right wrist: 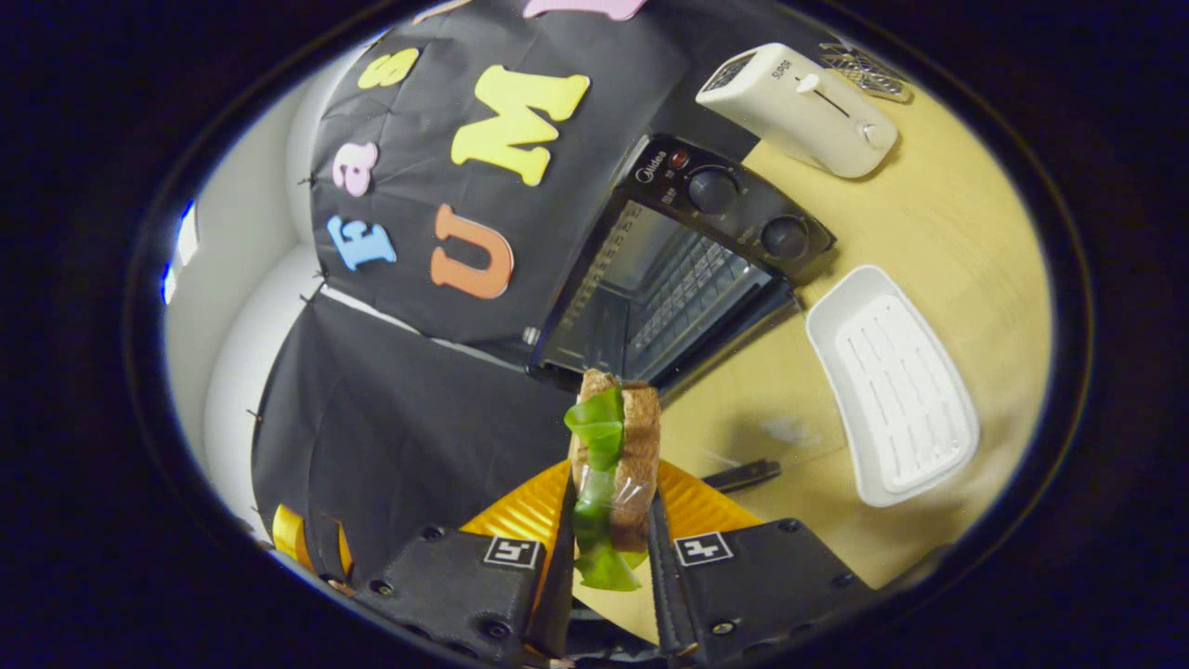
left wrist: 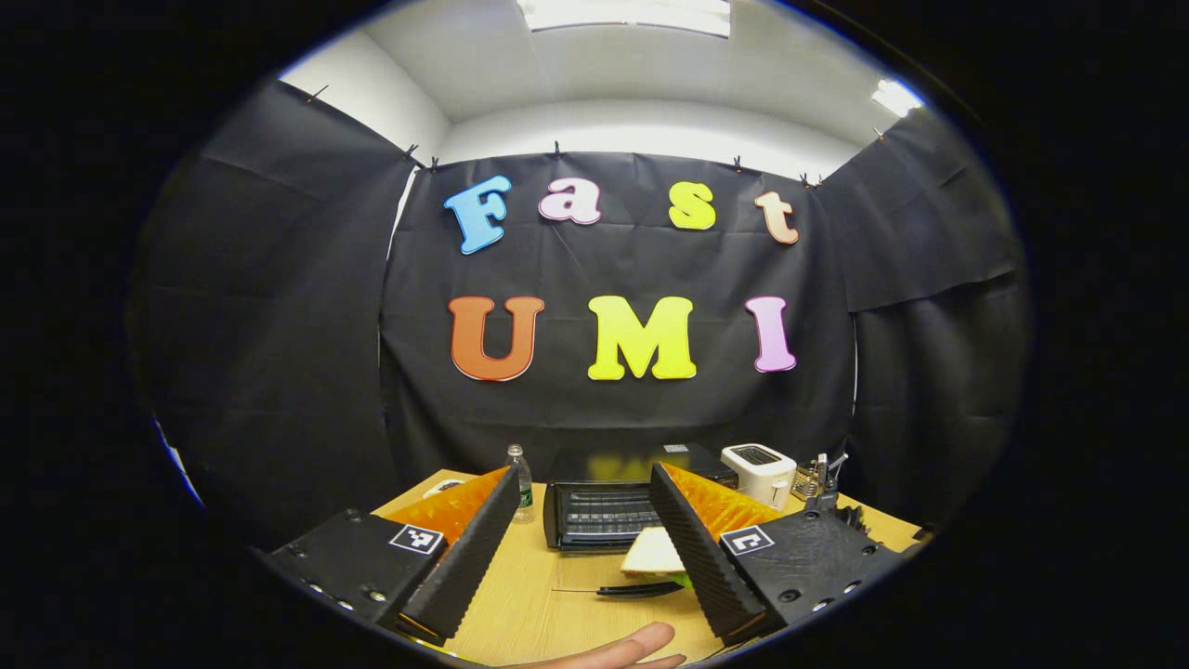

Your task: Open the electric oven with the left hand, put the food in, and close the electric oven.

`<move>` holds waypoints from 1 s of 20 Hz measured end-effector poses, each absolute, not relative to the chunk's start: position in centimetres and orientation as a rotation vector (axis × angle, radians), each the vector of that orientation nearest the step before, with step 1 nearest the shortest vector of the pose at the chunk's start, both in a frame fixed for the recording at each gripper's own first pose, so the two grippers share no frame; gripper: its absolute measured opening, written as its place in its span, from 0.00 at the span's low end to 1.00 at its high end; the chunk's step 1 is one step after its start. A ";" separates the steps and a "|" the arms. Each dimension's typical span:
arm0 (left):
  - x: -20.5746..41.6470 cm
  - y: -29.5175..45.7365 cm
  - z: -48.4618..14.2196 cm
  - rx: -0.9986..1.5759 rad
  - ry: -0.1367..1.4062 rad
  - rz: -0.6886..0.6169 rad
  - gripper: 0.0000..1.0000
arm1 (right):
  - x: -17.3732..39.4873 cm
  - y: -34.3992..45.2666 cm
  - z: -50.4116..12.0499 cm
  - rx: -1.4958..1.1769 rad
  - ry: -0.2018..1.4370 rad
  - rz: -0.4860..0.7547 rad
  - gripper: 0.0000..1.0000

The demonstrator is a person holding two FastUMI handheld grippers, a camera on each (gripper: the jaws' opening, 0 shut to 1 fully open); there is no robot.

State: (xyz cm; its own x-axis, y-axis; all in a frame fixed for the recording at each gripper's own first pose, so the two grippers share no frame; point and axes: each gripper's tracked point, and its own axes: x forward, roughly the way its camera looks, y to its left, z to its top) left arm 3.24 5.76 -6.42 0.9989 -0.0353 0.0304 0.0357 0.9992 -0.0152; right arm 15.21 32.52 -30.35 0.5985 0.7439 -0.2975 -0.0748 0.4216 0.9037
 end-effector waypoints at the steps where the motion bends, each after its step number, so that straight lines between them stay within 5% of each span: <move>1: 3.0 6.2 -6.4 -0.025 -0.032 -0.037 0.93 | 16.5 33.4 -30.4 1.024 0.740 0.544 0.39; 12: 0.4 7.2 -5.6 0.019 -0.034 -0.084 0.93 | 31.7 39.4 -33.2 0.909 0.435 0.268 0.40; 20: 0.4 7.8 -5.9 0.041 -0.032 -0.062 0.93 | 36.5 39.3 -36.4 0.871 0.378 0.145 0.41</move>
State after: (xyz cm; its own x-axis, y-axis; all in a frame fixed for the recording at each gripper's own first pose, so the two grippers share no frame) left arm 0.40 7.80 -5.89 0.9976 -0.0625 0.0303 0.0612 0.9973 0.0417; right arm 36.47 39.30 -36.43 0.9242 0.2757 -0.2643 0.0290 0.6395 0.7682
